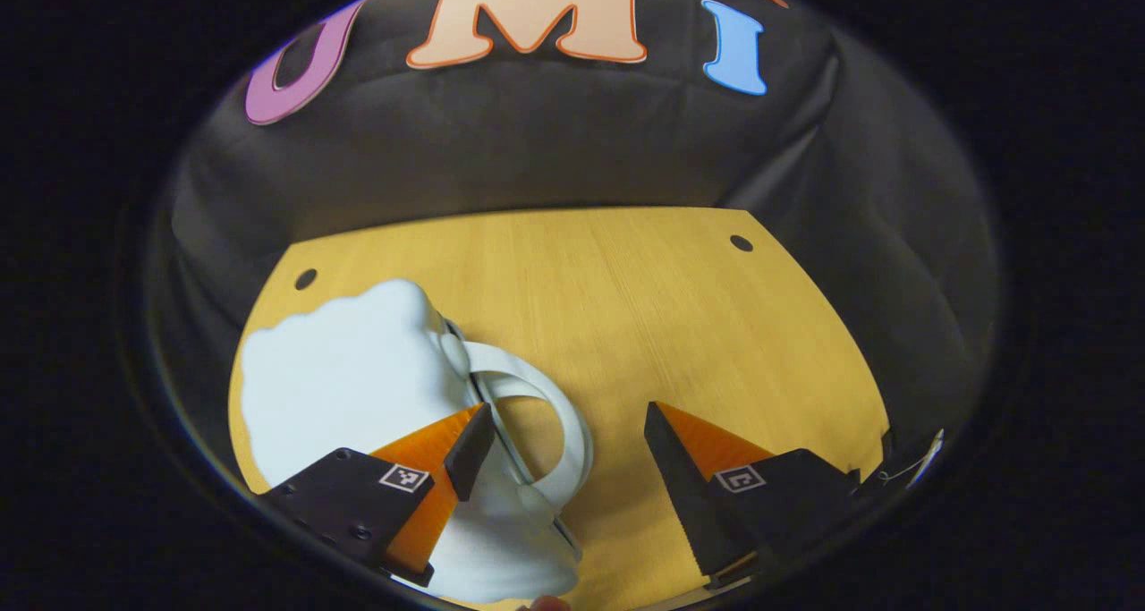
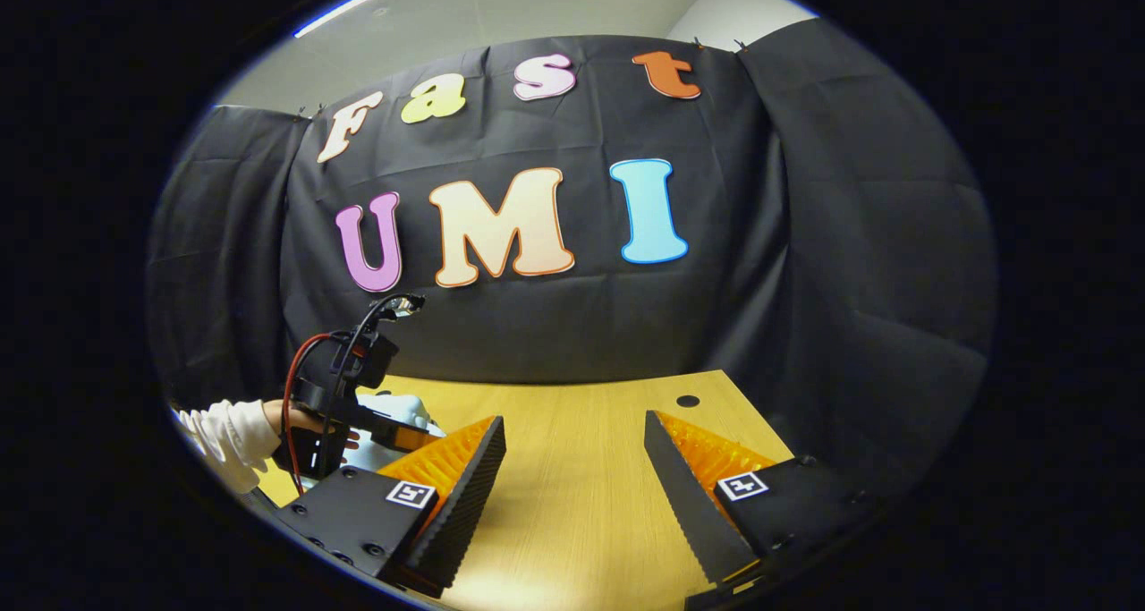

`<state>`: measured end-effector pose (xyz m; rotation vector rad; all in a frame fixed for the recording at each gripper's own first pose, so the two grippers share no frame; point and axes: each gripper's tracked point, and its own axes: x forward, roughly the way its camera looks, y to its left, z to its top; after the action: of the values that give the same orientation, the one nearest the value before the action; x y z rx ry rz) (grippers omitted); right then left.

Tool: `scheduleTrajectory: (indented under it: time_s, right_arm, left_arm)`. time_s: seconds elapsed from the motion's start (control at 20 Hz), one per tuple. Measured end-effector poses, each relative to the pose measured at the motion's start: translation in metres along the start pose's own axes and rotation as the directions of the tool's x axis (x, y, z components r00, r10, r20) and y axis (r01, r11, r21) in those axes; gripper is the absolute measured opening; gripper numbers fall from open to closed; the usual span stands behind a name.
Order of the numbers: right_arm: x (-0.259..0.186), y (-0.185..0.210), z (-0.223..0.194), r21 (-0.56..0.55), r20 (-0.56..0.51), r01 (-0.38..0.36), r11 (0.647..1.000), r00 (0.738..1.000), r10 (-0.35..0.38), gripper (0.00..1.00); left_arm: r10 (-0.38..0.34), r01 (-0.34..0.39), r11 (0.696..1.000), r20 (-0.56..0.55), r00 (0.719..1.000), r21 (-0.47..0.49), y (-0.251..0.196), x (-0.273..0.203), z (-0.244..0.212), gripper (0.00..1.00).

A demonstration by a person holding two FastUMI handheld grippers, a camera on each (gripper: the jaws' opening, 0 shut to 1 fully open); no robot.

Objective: First open the suitcase, pack the skin care products into it, and then close the suitcase.

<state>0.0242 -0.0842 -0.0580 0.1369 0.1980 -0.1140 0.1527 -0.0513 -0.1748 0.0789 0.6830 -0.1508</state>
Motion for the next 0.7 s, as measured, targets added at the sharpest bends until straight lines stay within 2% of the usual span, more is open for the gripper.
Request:
scheduleTrajectory:
  time_s: [0.1, 0.2, 0.25, 0.3, 0.45, 0.5, 0.7]
  right_arm:
    - [-0.001, 0.003, 0.009, 0.006, 0.03, -0.011, 1.0, 1.0, 0.011, 0.98]
    - [-0.003, 0.006, 0.013, 0.015, 0.044, -0.025, 1.0, 0.999, 0.024, 0.98]
    - [-0.004, 0.008, 0.015, 0.014, 0.053, -0.026, 1.0, 0.998, 0.025, 0.95]
    - [-0.006, 0.008, 0.018, 0.011, 0.063, -0.027, 1.0, 0.998, 0.026, 0.98]
    - [-0.014, 0.012, 0.02, 0.02, 0.077, -0.033, 0.999, 0.997, 0.031, 0.95]
    - [-0.016, 0.013, 0.02, 0.025, 0.079, -0.033, 0.999, 0.996, 0.031, 0.98]
    - [-0.022, 0.022, 0.021, 0.031, 0.089, -0.04, 0.999, 0.995, 0.037, 0.98]
  left_arm:
    - [0.031, -0.033, 0.999, 0.079, 0.996, 0.025, 0.0, -0.022, 0.012, 0.96]
    - [0.009, -0.012, 1.0, 0.149, 0.989, 0.017, -0.004, -0.051, 0.016, 0.95]
    - [-0.002, 0.003, 1.0, 0.193, 0.981, -0.002, -0.005, -0.065, 0.02, 0.95]
    - [-0.013, 0.02, 0.999, 0.232, 0.973, -0.028, -0.008, -0.076, 0.023, 0.95]
    - [-0.004, 0.046, 0.992, 0.344, 0.939, -0.114, -0.009, -0.11, 0.032, 0.95]
    - [0.014, 0.036, 0.991, 0.371, 0.928, -0.129, -0.006, -0.121, 0.032, 0.95]
    - [0.067, -0.038, 0.996, 0.418, 0.906, -0.078, 0.003, -0.147, 0.03, 0.95]
